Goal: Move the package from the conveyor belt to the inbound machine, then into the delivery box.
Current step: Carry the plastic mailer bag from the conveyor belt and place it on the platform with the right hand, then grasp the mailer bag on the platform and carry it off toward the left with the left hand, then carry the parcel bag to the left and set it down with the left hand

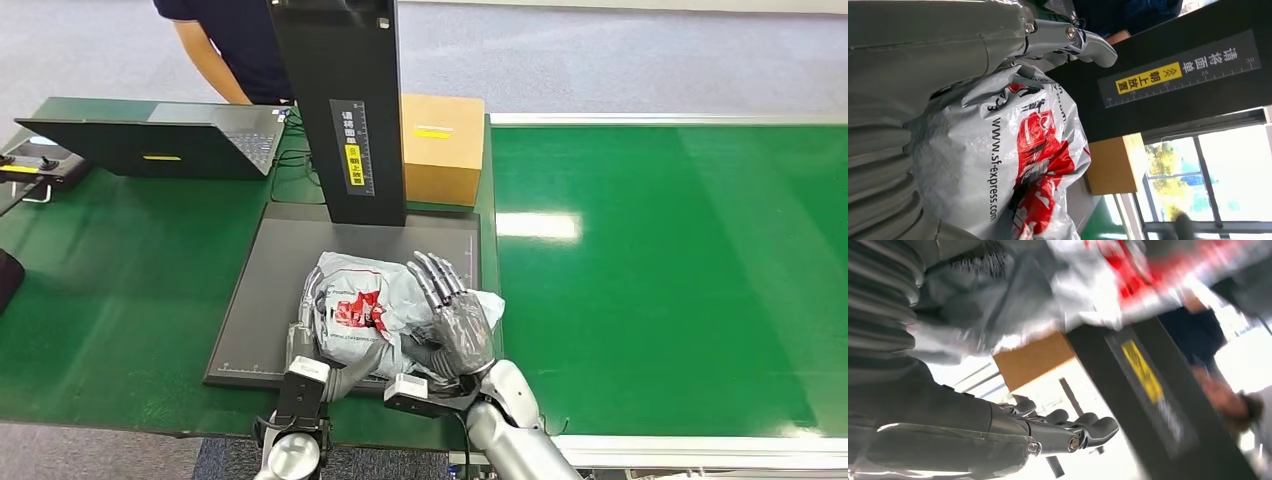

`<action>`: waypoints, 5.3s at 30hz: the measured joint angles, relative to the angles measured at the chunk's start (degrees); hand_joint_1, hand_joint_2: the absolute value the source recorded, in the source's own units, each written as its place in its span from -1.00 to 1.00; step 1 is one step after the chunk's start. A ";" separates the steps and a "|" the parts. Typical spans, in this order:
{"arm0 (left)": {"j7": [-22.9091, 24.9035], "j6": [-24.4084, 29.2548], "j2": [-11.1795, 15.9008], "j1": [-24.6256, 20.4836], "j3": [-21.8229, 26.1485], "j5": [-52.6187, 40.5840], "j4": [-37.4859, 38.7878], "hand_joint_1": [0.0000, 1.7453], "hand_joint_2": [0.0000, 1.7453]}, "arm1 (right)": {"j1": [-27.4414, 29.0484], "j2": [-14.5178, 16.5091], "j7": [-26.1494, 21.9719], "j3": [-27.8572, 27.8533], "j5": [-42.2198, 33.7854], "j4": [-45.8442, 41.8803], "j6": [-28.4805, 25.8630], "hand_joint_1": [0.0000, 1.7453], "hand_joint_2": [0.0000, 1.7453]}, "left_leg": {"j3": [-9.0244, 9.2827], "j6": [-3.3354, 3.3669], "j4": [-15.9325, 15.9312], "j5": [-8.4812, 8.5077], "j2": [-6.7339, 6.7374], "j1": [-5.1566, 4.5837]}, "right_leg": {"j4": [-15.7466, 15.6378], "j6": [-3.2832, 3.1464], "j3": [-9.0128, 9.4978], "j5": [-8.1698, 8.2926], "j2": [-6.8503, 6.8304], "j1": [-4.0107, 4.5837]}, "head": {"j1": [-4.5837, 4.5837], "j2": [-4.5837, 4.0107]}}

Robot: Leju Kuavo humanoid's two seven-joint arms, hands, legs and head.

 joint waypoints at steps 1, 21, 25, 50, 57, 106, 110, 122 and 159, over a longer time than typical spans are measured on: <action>0.00 0.43 0.04 0.01 0.00 0.23 0.00 -1.00 1.00 | 1.39 0.01 -2.04 -0.18 -4.73 -2.34 1.25 -1.00 1.00 | -0.02 0.00 0.00 0.00 -0.01 0.00 | 0.00 0.00 -0.01 0.00 -0.01 0.00 | 0.01 0.00; 0.00 10.43 2.50 3.16 2.59 -2.92 -5.84 -1.00 1.00 | 22.25 -3.54 -4.68 -5.85 -38.72 -40.45 20.34 -1.00 1.00 | -0.07 0.01 0.00 -0.05 -0.03 0.00 | -0.01 0.00 -0.07 -0.01 -0.01 0.00 | 0.00 0.00; -0.01 12.81 3.16 4.19 5.67 -8.71 -11.07 -1.00 1.00 | 24.73 -3.67 -4.68 -7.73 -38.62 -43.36 20.16 -1.00 1.00 | -0.07 0.01 -0.01 -0.05 -0.02 0.00 | -0.01 0.00 -0.07 -0.02 -0.01 0.00 | 0.00 0.00; 10.77 -1.76 6.79 4.12 1.92 -39.93 -22.00 -1.00 1.00 | 27.34 -3.79 -4.68 -12.54 -39.24 -45.95 22.92 -1.00 1.00 | -0.05 0.01 -0.01 -0.05 -0.01 0.00 | -0.02 -0.01 -0.06 -0.02 -0.01 0.00 | 0.00 0.00; 17.12 -10.75 8.37 0.02 -2.51 -50.15 -16.09 -1.00 1.00 | 26.75 -3.73 -4.68 -13.25 -39.03 -45.02 23.83 -1.00 1.00 | -0.04 0.00 -0.01 -0.05 -0.01 0.00 | -0.01 -0.01 -0.05 -0.01 0.00 0.00 | 0.01 0.00; 4.67 8.51 9.09 -6.35 6.69 -25.45 -9.01 1.00 1.00 | 26.47 -2.16 -4.68 -14.52 -37.78 -41.58 22.39 -1.00 1.00 | -0.08 -0.02 -0.01 -0.03 -0.01 0.00 | 0.00 -0.02 -0.09 -0.01 0.00 0.00 | 0.00 0.00; 0.89 8.50 9.11 -5.72 9.70 -14.36 -12.83 1.00 1.00 | 26.48 -2.16 -4.68 -14.50 -37.91 -41.44 21.28 -1.00 1.00 | -0.08 -0.02 -0.01 -0.03 -0.01 0.01 | 0.00 -0.02 -0.09 0.00 0.00 0.01 | 0.01 0.00; 0.20 9.27 11.94 -11.49 19.94 2.65 -9.80 1.00 1.00 | 26.18 -2.16 -4.68 -12.34 -38.37 -40.52 19.22 -1.00 1.00 | -0.08 -0.03 -0.01 0.01 -0.01 0.01 | 0.02 -0.03 -0.09 0.01 0.01 0.02 | 0.01 0.00; -0.06 -0.37 15.94 -32.87 57.56 1.98 27.71 -1.00 1.00 | 23.99 -2.66 -4.68 -7.81 -39.80 -36.99 14.99 -1.00 1.00 | -0.10 -0.08 0.00 0.09 0.02 0.02 | 0.06 -0.06 -0.14 0.03 0.00 0.01 | 0.01 0.00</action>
